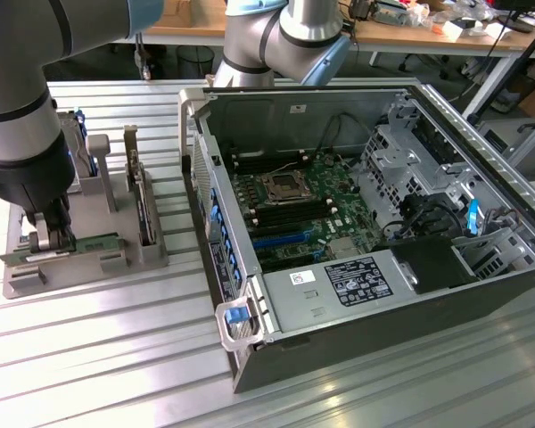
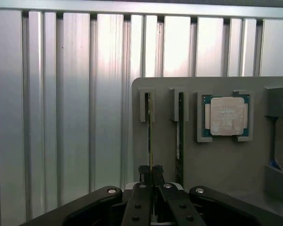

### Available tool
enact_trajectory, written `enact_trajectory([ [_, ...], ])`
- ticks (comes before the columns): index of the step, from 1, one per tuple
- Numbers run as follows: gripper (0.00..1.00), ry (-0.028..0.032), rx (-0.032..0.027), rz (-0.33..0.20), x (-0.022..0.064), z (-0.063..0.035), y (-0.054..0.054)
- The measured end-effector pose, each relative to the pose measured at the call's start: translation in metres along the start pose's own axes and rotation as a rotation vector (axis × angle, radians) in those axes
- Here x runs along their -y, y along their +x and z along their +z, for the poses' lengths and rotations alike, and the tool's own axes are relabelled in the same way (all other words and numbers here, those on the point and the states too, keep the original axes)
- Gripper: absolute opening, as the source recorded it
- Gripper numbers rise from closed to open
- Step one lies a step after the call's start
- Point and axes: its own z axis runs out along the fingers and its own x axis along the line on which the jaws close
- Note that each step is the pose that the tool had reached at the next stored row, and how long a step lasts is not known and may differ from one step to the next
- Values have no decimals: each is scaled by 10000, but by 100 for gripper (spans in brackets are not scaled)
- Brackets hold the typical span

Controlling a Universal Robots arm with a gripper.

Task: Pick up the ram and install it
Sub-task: 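Pick up the ram and move it above insertion slot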

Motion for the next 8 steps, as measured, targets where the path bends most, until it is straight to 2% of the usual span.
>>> enact_trajectory([
  [8,12,0,0,1,0,-28,0],
])
